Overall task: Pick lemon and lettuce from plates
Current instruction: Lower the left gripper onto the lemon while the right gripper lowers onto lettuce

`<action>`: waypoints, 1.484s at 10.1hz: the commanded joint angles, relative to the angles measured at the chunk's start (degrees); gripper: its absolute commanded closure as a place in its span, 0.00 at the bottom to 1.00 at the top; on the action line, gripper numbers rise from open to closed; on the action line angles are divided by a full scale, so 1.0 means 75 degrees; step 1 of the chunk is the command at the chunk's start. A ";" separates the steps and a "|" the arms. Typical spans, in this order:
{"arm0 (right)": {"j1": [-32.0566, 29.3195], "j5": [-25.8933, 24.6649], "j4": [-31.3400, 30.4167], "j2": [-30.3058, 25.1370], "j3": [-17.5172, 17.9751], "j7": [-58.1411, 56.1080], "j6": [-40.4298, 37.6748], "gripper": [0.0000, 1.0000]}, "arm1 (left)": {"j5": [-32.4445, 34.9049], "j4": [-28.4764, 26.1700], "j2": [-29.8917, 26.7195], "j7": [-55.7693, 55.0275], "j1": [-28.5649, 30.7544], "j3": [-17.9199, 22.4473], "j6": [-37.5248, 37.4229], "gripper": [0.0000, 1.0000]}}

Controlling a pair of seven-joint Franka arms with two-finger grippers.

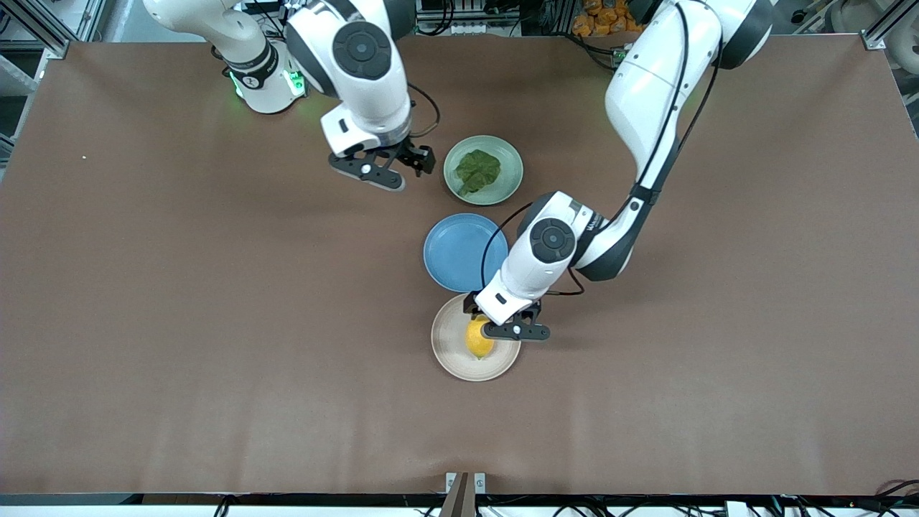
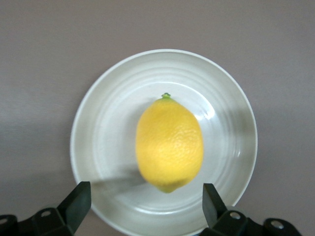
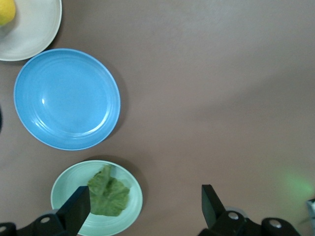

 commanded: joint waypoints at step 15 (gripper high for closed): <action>0.1827 0.1143 -0.0297 0.2158 -0.0076 0.2987 0.3026 0.00 | -0.0165 0.0723 0.1121 -0.0473 -0.0176 0.0152 0.0985 0.00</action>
